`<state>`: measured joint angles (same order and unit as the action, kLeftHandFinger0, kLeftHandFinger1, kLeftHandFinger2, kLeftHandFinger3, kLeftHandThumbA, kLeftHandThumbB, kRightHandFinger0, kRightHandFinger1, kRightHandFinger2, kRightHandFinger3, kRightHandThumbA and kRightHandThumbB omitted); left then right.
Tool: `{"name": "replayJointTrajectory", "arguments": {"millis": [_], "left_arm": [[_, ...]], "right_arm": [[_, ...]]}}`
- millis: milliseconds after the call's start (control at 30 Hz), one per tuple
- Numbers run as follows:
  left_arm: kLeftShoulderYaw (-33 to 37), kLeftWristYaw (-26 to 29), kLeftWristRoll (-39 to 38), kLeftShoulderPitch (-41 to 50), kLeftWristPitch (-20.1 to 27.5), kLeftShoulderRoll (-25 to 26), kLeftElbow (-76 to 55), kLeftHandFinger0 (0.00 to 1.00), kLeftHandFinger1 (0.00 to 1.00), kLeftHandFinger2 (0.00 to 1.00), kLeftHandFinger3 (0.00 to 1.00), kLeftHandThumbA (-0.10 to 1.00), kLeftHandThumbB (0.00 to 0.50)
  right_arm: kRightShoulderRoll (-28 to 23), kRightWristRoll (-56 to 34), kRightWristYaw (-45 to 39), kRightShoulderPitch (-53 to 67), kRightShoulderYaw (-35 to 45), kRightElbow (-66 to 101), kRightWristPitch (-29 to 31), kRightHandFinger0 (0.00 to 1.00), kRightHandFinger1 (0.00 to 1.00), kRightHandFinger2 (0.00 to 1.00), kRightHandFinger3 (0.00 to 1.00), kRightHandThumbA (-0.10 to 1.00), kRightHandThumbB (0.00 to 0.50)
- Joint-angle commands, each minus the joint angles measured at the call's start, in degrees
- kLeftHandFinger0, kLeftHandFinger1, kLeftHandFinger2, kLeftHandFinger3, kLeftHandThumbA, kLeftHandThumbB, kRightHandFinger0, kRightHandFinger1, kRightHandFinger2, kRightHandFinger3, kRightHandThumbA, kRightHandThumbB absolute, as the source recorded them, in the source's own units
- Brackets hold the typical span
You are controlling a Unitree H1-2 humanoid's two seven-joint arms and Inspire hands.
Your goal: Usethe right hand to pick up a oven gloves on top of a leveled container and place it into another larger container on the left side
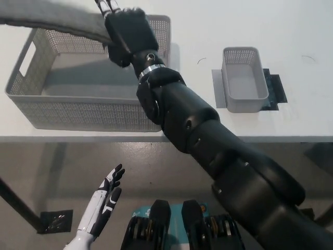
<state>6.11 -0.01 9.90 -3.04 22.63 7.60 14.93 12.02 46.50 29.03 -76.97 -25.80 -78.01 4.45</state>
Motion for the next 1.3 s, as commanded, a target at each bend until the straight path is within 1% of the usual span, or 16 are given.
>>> {"name": "replayJointTrajectory", "arguments": {"millis": [0, 100, 200, 300, 367, 467, 500, 567, 600, 667, 833, 867, 933, 1033, 1200, 1267], "left_arm": [[-0.24, -0.61, 0.47, -0.30, 0.11, 0.99, -2.63, 1.00, 1.00, 1.00, 1.00, 1.00, 0.246], [-0.29, -0.67, -0.03, -0.37, 0.26, 0.82, -2.25, 1.00, 1.00, 1.00, 1.00, 1.00, 0.249], [-0.25, -0.65, 0.04, -0.43, 0.54, 0.85, -2.05, 1.00, 1.00, 1.00, 1.00, 1.00, 0.247], [-0.06, -0.54, 0.59, -0.56, 0.91, 0.90, -1.88, 1.00, 1.00, 1.00, 1.00, 1.00, 0.243], [0.05, -0.76, 0.33, -0.80, 1.03, 0.86, -1.45, 1.00, 1.00, 1.00, 1.00, 1.00, 0.246], [0.16, -0.67, 0.72, -0.77, 2.06, 1.16, -1.06, 1.00, 1.00, 1.00, 1.00, 1.00, 0.220], [0.12, -0.76, 0.54, -0.72, 1.82, 1.16, -1.15, 1.00, 1.00, 1.00, 1.00, 1.00, 0.228], [0.11, -0.72, 0.65, -0.72, 1.58, 1.13, -1.26, 1.00, 1.00, 1.00, 1.00, 1.00, 0.235], [0.10, -0.73, 0.72, -0.69, 1.40, 1.18, -1.35, 1.00, 1.00, 1.00, 1.00, 1.00, 0.237], [0.11, -0.74, 0.76, -0.42, 1.28, 1.21, -1.54, 1.00, 1.00, 1.00, 1.00, 1.00, 0.235], [0.19, -0.79, 0.94, -0.31, 0.75, 1.19, -1.71, 1.00, 1.00, 1.00, 1.00, 1.00, 0.222], [0.21, -0.68, 1.09, -0.30, 0.96, 1.17, -1.66, 1.00, 1.00, 1.00, 1.00, 1.00, 0.221], [0.30, -0.72, 1.04, -0.24, 1.22, 1.13, -1.49, 1.00, 1.00, 1.00, 1.00, 1.00, 0.219], [0.42, -0.55, 1.43, -0.44, 1.29, 1.03, -1.09, 1.00, 1.00, 1.00, 1.00, 1.00, 0.208], [0.32, -0.47, 1.34, 0.04, 1.19, 1.04, -1.00, 1.00, 1.00, 1.00, 1.00, 1.00, 0.203], [0.38, -0.41, 1.08, 0.14, 1.57, 0.74, -0.63, 1.00, 1.00, 1.00, 1.00, 1.00, 0.204]], "right_arm": [[-1.56, -9.68, -20.58, -6.25, 4.90, 3.47, -2.59, 1.00, 1.00, 1.00, 1.00, 0.73, 0.489], [-4.22, -16.55, -31.68, -5.65, 9.14, 10.38, -0.18, 1.00, 1.00, 1.00, 1.00, 0.77, 0.489], [-6.05, -19.75, -34.97, -4.10, 10.64, 17.79, 1.22, 1.00, 1.00, 1.00, 1.00, 0.82, 0.500], [-7.79, -28.23, -39.15, -1.88, 14.61, 28.21, 3.43, 1.00, 1.00, 1.00, 1.00, 0.94, 0.486], [-8.58, -36.24, -41.27, 0.36, 18.47, 39.00, 1.48, 1.00, 1.00, 1.00, 1.00, 0.99, 0.464], [-8.31, -45.96, -39.40, 2.56, 23.91, 53.17, -1.91, 1.00, 1.00, 1.00, 1.00, 1.00, 0.471], [-8.37, -52.30, -39.23, 2.83, 27.03, 60.06, -4.63, 1.00, 1.00, 1.00, 1.00, 1.00, 0.439], [-9.02, -55.83, -38.34, 2.89, 28.97, 65.52, -6.00, 1.00, 1.00, 1.00, 1.00, 1.00, 0.419], [-10.27, -57.41, -38.27, 2.74, 29.60, 68.67, -6.22, 1.00, 1.00, 1.00, 1.00, 1.00, 0.427], [-12.17, -62.06, -34.91, 2.51, 33.50, 77.37, -9.46, 1.00, 1.00, 1.00, 1.00, 1.00, 0.477], [-19.72, -66.30, -29.74, 4.60, 39.42, 89.82, -10.33, 1.00, 1.00, 1.00, 1.00, 1.00, 0.490], [-20.95, -66.31, -29.08, 5.28, 40.23, 91.28, -10.10, 1.00, 1.00, 1.00, 1.00, 1.00, 0.476], [-23.68, -68.07, -28.45, 7.62, 42.05, 94.66, -10.04, 1.00, 1.00, 1.00, 1.00, 1.00, 0.415], [-27.18, -71.25, -28.14, 12.67, 44.54, 99.15, -11.35, 1.00, 1.00, 1.00, 1.00, 1.00, 0.427], [-31.00, -70.22, -30.03, 28.40, 44.14, 106.63, -11.62, 1.00, 1.00, 1.00, 1.00, 1.00, 0.347], [-31.24, -70.65, -30.61, 34.68, 43.14, 108.74, -10.69, 1.00, 1.00, 1.00, 1.00, 1.00, 0.337]]}}
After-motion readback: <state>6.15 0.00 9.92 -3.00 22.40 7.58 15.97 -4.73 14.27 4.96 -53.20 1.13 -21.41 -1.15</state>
